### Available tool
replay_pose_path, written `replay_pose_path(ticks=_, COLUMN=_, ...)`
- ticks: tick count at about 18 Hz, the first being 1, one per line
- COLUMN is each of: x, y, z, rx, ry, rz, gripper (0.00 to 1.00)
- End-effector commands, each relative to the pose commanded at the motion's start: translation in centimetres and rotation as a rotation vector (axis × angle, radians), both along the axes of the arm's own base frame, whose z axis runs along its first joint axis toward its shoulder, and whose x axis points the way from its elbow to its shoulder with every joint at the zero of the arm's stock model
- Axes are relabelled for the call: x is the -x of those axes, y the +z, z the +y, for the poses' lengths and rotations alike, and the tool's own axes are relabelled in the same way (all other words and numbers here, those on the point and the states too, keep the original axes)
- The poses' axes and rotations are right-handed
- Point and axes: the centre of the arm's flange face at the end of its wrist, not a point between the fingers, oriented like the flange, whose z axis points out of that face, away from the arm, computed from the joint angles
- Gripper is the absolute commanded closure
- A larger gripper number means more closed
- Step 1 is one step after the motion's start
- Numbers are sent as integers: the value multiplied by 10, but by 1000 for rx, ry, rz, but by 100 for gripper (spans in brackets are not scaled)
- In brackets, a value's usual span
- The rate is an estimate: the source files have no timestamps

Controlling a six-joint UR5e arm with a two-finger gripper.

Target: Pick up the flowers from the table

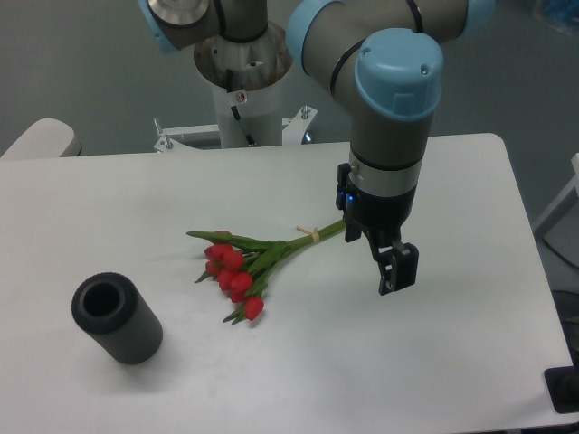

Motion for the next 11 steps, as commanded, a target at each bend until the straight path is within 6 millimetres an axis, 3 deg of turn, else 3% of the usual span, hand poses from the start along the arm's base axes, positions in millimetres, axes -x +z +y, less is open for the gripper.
replay_pose_path(ticks=11, x=-7, y=-21, z=-4, rx=30, ry=7, rz=-34, gripper=1)
